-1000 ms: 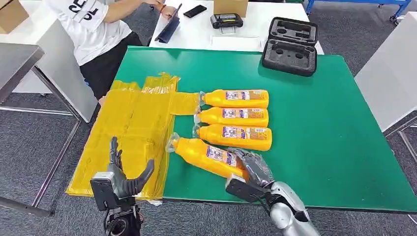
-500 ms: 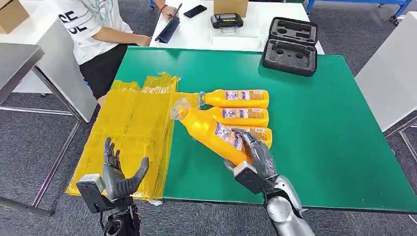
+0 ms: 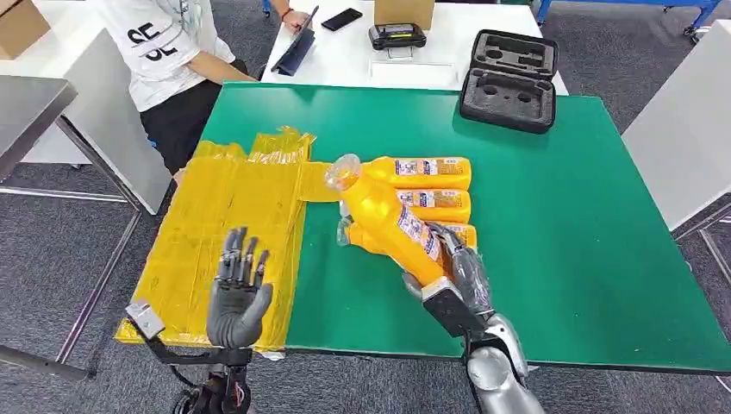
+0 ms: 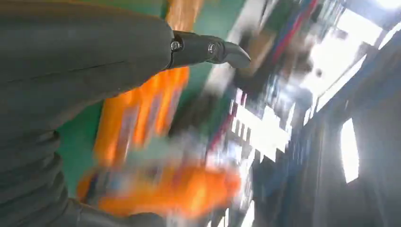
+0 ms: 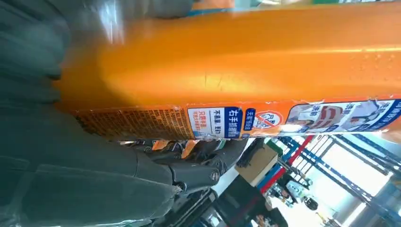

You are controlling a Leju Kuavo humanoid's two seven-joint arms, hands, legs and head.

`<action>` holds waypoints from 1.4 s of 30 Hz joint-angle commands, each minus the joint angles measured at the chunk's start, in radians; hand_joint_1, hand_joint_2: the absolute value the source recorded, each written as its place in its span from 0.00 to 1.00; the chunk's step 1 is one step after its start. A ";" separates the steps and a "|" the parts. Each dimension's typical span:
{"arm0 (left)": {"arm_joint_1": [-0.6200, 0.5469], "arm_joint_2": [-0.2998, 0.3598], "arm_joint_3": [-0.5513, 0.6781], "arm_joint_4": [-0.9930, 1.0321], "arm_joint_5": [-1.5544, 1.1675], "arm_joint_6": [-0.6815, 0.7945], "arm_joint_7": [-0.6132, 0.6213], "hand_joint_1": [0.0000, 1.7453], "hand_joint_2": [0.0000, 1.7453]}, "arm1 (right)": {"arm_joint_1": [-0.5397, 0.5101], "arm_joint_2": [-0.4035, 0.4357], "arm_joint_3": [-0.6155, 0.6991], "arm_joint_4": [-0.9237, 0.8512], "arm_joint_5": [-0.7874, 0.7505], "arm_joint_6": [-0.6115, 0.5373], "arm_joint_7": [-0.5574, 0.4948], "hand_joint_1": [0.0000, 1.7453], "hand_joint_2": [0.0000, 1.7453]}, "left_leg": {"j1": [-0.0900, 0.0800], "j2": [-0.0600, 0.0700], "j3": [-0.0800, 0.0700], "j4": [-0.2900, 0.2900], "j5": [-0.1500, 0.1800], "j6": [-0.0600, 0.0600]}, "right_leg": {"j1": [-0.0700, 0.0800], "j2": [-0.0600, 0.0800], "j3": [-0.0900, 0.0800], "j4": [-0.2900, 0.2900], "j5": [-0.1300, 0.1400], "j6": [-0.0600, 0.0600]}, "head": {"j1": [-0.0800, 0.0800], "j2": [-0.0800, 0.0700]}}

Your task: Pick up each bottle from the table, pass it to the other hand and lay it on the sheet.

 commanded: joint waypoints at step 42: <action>-0.224 0.045 -0.096 0.363 0.175 -0.144 0.070 0.00 1.00 | -0.075 0.100 0.240 0.376 -0.020 0.134 -0.098 1.00 1.00 | 0.001 0.001 0.007 -0.001 -0.002 -0.002 | 0.001 0.001 0.006 -0.001 -0.002 -0.002 | -0.001 0.000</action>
